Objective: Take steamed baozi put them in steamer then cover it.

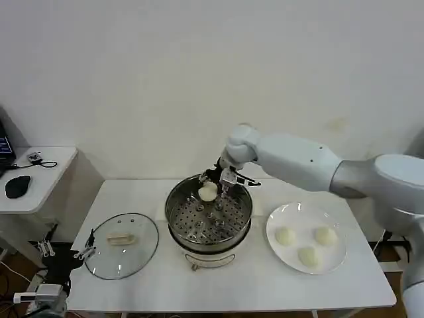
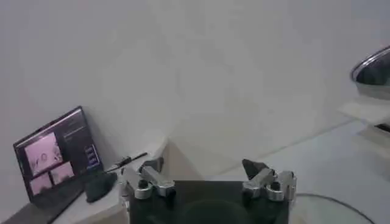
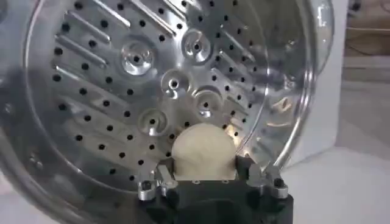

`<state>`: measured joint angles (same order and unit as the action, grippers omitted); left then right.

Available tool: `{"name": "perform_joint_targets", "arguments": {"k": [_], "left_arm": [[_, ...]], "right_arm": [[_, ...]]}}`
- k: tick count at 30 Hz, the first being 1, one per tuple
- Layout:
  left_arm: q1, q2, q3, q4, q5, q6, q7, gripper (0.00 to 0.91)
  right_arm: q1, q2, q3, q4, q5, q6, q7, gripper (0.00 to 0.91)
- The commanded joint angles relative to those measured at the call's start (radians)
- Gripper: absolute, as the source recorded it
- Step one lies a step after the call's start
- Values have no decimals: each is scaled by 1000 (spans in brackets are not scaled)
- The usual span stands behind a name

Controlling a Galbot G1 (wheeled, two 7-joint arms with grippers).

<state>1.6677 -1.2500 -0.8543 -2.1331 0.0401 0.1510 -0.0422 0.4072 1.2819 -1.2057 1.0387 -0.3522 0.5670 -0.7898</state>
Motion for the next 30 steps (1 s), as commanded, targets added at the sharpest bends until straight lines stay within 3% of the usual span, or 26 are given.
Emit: {"name": "perform_joint_targets", "arguments": {"k": [1,4,7,12,19,23,26,28,30], "left_arm": [[1,2,-2,1,0,-2,0,907],[-1,3,-2,2,0,-1,0,907],[-2,2,-1,0,1,-1,1,907],[-2,1,-1,2,1,-1,1,907],[-5,5,1,4,0,0,2,907],[-12,16,8,7,-6,3,4,907],[-21,30,17,17,-19,4,5,907],[-28,37,20,23,-21,4,7,907],[-34,48,29,26,-28,4,8,907]], "right_arm": [[-44,50,30,-92,-108,57,32,685],[-51,60,42,-109,-131,69,44,685],[-50,63,42,-113,-125,74,47,907],[-37,59,29,-90,-101,78,47,907],[81,4,-7,25,70,24,-1,907],[200,-89,-58,150,242,-102,-48,907],[279,-184,-111,248,334,-239,-66,907],[306,-222,-133,288,386,-291,-71,907],[378,-330,-192,367,465,-395,-69,907]]}}
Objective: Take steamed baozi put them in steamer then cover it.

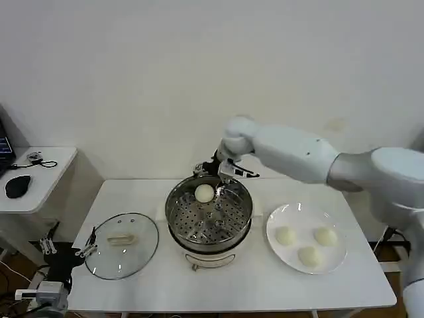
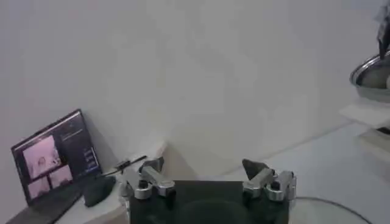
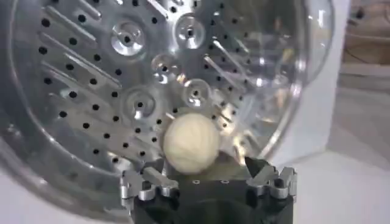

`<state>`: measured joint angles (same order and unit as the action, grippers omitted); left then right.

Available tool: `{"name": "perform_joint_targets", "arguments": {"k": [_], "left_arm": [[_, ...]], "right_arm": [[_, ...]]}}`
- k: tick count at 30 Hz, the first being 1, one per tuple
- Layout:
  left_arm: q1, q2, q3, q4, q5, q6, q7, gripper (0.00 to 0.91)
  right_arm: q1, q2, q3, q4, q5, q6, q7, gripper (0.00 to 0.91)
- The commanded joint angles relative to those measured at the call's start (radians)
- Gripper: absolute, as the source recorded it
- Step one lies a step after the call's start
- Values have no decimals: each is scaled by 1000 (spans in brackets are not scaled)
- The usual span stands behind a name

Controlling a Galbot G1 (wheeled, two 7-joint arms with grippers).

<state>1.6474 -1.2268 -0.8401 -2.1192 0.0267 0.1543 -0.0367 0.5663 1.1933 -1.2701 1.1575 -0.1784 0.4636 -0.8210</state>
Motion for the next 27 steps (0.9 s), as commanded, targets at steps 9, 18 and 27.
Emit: {"name": "perform_joint_targets", "arguments": {"k": [9,18,27], "left_arm": [[-50,47,69,20,-14,4,5,907],[-82,54,121,55,2,3,5,907],[-92,40,138,65,21,2,4,907]], "right_arm": [[302,-588,-269,443,342,-472,-14,907],[185,-836,-308,547,307,-537,8,907],[-81,-886,-118,519,229,-450,-71,907]]}}
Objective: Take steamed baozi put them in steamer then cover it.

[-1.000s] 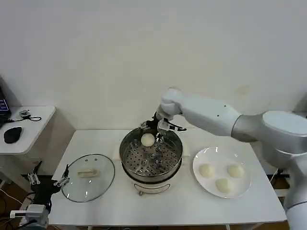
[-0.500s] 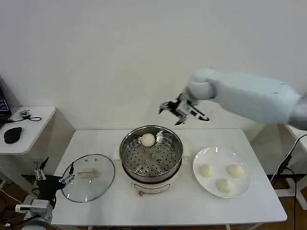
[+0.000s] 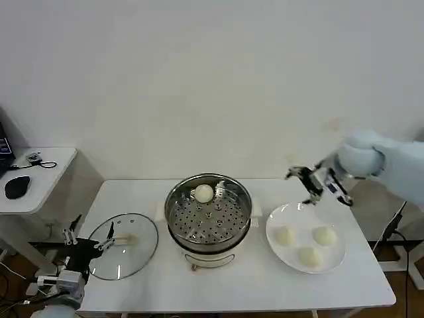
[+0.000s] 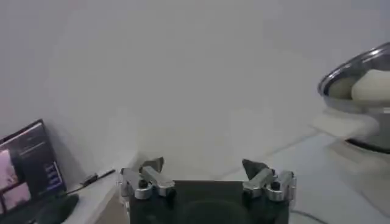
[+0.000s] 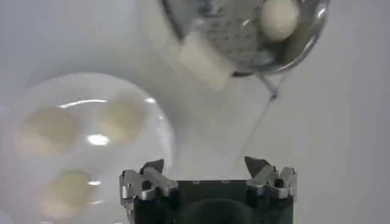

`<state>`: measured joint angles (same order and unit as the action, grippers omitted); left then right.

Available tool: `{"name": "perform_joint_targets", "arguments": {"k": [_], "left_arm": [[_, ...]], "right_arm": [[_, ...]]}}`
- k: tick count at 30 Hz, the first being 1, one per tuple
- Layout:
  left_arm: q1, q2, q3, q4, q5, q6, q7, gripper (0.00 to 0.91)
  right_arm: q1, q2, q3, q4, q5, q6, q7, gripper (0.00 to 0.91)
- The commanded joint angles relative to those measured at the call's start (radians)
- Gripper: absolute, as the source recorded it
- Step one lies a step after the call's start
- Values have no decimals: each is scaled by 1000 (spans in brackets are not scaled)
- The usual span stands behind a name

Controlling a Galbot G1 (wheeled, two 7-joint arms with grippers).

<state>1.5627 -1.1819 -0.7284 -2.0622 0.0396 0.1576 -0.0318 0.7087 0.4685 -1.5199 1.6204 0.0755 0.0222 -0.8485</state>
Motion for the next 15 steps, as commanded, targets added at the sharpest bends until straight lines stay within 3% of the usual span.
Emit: {"name": "perform_joint_targets", "arguments": {"k": [1,9,15], "left_arm": [[-6,-6,26,8,11,-1,-1,907],[9,-10,13,-4,26,0,-1,907],[21,-14,-5,-11,28,0,0,907]], "right_arm": [[-241,-158,150,50,-30,-8,-46,907],[-612,-70,452,-43,-83,-47,14,907],[-674,-4,509,-121,-107,-56,12,907]]}}
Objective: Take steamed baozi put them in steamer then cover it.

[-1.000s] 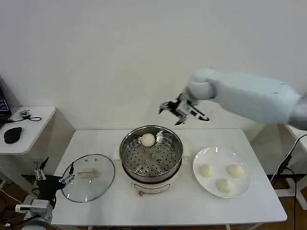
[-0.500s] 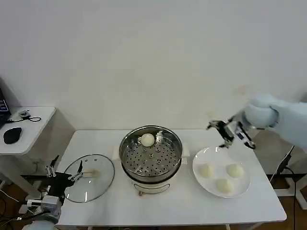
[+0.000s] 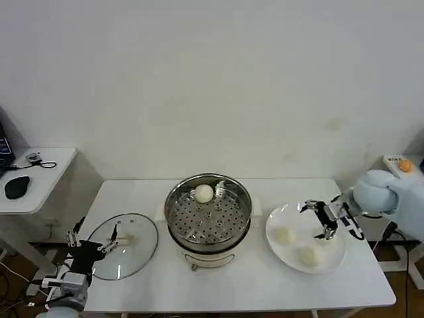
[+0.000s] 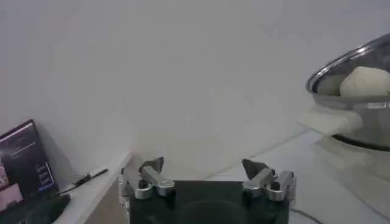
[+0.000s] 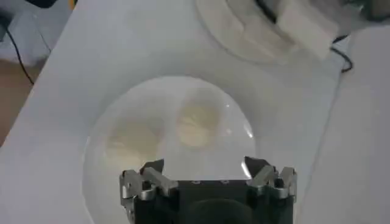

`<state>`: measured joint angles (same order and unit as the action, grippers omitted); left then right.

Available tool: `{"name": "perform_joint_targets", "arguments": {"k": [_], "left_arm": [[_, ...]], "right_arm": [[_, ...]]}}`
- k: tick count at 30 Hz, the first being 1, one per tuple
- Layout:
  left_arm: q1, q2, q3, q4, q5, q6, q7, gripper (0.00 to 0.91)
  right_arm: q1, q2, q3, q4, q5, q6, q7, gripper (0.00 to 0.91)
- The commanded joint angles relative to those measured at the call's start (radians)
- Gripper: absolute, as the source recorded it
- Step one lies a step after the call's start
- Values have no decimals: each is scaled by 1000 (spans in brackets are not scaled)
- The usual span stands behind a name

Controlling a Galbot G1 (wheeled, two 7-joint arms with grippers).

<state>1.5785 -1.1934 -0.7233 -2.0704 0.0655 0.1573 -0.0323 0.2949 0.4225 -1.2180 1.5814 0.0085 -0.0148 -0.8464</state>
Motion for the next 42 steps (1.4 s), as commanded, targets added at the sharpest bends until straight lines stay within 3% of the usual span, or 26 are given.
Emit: {"name": "perform_joint_targets", "arguments": {"k": [1,13,26,36,42], "left_arm": [[7,-3,-14,-4,1,0,0,907],[10,-2,-34,1,-1,1,1,907],[3,-3,-36,9,-1,1,1,907],[6,-7,-41,3,-2,1,0,907],[7,-6,-45,1,-2,2,0,907]], "right_arm": [[-261,54,206,-97,-37,-17,10,907],[-315,211,252,-228,-28,-46,31,907],[-306,278,238,-290,-27,-89,16,907],[-301,297,231,-304,-32,-107,-10,695],[-260,269,204,-284,-13,-109,-39,635]]}}
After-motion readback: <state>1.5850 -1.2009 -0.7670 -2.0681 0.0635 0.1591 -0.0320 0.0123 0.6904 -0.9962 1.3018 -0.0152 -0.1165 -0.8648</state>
